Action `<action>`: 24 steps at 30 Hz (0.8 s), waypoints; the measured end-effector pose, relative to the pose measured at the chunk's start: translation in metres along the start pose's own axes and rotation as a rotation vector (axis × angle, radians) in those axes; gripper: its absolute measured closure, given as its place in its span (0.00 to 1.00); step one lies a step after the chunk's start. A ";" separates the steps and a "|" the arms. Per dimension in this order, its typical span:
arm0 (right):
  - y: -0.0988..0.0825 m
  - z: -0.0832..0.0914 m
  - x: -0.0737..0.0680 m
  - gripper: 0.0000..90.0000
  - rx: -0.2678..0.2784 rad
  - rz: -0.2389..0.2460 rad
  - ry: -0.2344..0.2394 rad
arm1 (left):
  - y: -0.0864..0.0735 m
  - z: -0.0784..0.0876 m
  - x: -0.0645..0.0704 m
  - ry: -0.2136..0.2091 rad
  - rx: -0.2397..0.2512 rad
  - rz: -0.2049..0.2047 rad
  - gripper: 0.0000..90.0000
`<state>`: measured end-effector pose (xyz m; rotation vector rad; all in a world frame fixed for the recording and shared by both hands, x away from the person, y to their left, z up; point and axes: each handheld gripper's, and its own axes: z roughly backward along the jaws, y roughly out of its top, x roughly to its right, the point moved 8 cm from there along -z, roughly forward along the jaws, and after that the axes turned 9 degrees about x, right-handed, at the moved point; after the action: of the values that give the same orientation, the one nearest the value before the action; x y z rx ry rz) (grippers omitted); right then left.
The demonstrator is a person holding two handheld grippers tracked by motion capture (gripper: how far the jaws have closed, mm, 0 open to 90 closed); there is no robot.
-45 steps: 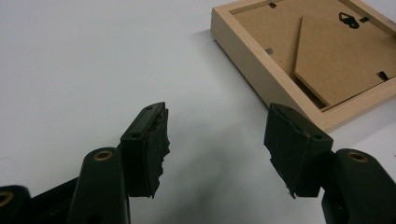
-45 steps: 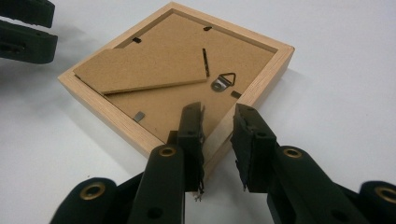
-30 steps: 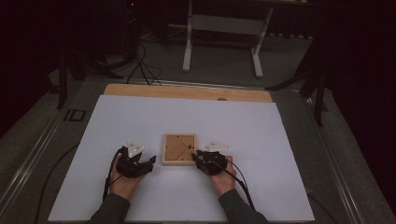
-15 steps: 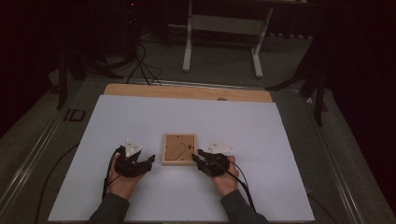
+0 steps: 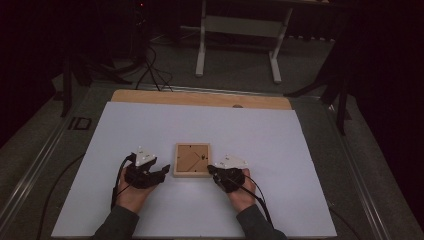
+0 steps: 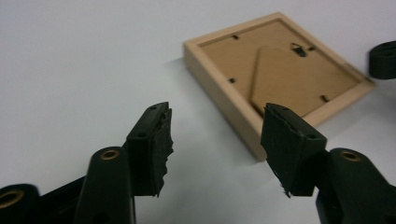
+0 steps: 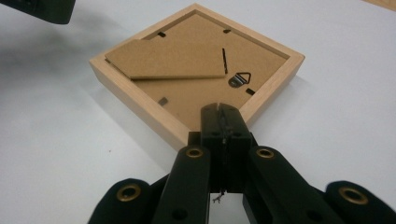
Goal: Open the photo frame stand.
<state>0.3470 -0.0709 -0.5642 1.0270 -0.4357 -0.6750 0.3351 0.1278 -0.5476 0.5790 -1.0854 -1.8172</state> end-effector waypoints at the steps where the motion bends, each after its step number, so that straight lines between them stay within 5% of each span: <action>1: -0.001 0.000 0.000 1.00 -0.002 0.000 -0.003 | 0.002 -0.001 0.002 -0.003 0.002 -0.009 0.49; 7: -0.003 0.000 0.001 1.00 -0.009 -0.006 -0.002 | 0.006 -0.010 0.019 -0.035 -0.019 -0.071 0.51; 18: -0.004 0.000 -0.002 1.00 -0.009 0.000 0.011 | 0.013 -0.029 0.033 -0.086 -0.039 -0.045 0.64; 24: -0.004 0.000 -0.002 1.00 0.001 -0.002 0.015 | 0.013 -0.040 0.040 -0.084 -0.070 -0.079 0.61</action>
<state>0.3443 -0.0708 -0.5678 1.0334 -0.4223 -0.6687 0.3520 0.0724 -0.5545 0.5144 -1.0637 -1.9554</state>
